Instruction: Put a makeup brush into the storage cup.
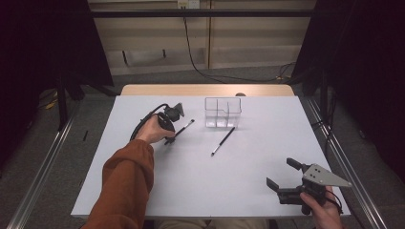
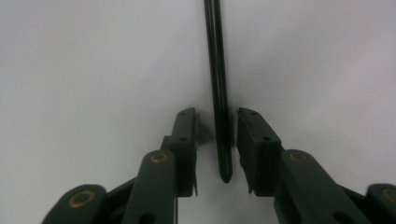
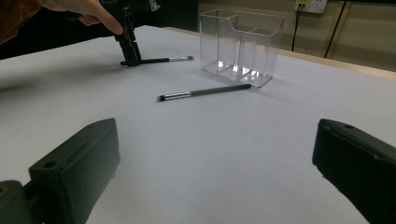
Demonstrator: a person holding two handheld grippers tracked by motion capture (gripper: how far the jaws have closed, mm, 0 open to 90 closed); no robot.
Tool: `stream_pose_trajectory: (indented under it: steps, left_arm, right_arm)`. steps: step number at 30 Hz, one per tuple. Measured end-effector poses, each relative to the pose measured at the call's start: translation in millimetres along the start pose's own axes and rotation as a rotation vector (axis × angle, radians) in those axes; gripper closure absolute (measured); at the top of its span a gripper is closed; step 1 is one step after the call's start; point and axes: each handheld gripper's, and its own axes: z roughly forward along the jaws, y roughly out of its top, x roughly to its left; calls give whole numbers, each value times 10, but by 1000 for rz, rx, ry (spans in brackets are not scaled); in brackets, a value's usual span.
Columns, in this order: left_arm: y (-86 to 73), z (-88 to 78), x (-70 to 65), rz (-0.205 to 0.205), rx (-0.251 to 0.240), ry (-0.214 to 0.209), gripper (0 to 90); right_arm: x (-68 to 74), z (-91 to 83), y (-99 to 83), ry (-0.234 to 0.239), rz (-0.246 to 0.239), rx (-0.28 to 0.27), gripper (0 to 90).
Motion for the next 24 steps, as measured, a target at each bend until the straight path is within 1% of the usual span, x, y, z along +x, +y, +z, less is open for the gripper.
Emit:
stream_pose_trajectory:
  steps: [1,2,3,4,6,11,13,15,16,17,19,23,24]
  left_arm:
    - [12,2,-10,-7,5,1,730]
    - [28,1,-27,12,18,1,752]
    - [29,2,-35,18,18,1,780]
    - [28,1,-35,20,19,-3,812]
    - [26,2,-32,12,18,-11,839]
    - [16,-1,-13,8,13,-21,845]
    - [3,-1,-10,6,3,-21,846]
    - [-18,0,-13,-1,-20,-25,846]
    - [-18,0,-13,-1,-20,-25,846]
    - [-26,-12,3,-3,-17,-34,846]
    - [-32,-12,11,1,-20,-33,847]
    - [-76,-21,34,-22,-51,-49,848]
    - [-90,-16,40,-43,-67,-58,848]
  right_arm:
    - [0,7,-1,1,-1,3,4]
    - [1,9,-1,1,0,5,4]
    - [2,10,0,3,-1,5,4]
    - [3,8,-1,5,-3,4,4]
    - [0,5,-2,6,-2,4,3]
    - [0,3,-2,10,0,3,4]
    - [0,5,-3,10,0,4,4]
    - [0,2,-2,9,1,4,4]
    - [-2,2,-3,9,2,4,4]
    - [-3,4,-3,8,4,4,4]
    - [-4,8,-4,8,4,6,3]
    - [-4,6,-4,9,2,6,3]
    - [-4,6,-4,9,2,6,3]
